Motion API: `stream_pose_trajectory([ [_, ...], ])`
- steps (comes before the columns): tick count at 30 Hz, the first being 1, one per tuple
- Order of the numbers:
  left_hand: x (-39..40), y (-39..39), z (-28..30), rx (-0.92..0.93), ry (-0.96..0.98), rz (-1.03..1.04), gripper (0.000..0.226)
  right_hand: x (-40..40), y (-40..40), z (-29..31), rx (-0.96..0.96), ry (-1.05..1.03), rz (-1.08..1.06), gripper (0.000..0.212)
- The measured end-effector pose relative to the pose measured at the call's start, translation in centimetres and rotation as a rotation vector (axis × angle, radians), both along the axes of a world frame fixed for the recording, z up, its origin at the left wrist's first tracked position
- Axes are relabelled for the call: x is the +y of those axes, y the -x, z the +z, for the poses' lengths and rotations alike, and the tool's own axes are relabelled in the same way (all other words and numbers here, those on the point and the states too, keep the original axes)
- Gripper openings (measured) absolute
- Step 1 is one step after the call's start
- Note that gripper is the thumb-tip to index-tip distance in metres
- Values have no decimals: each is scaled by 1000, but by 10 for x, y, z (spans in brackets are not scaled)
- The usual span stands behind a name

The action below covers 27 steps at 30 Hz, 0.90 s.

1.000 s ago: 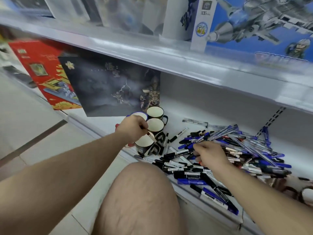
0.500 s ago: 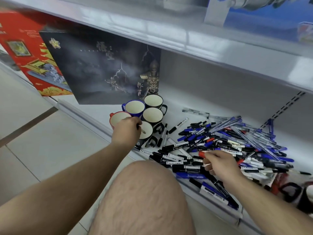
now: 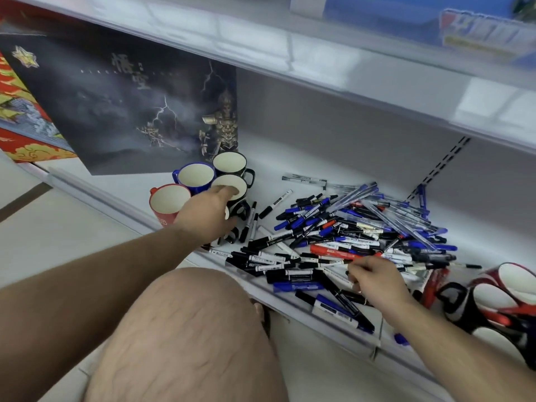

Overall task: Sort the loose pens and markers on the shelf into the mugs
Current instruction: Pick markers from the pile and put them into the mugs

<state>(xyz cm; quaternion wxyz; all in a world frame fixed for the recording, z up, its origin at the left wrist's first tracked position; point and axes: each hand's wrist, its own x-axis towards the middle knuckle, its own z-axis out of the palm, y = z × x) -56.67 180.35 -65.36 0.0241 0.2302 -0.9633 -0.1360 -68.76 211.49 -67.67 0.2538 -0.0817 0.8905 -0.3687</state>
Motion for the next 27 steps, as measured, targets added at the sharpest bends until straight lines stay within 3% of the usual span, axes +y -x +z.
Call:
stream_pose_trajectory([
  [3, 17, 26, 27, -51, 9, -162, 51, 4, 5, -10, 105, -216, 279, 7],
  [7, 53, 61, 51, -251, 196, -517, 47, 11, 11, -34, 218, -537, 580, 34],
  [11, 85, 88, 58, -401, 293, -760, 43, 19, 18, -55, 322, -634, 724, 65],
  [16, 118, 111, 34, -526, 223, -826, 35, 25, 31, -72, 283, -725, 759, 103],
  [19, 129, 114, 12, -535, 87, -779, 38, 27, 35, -82, 212, -720, 758, 120],
  [27, 130, 122, -13, -502, -186, -636, 41, 21, 40, -92, 247, -708, 805, 118],
])
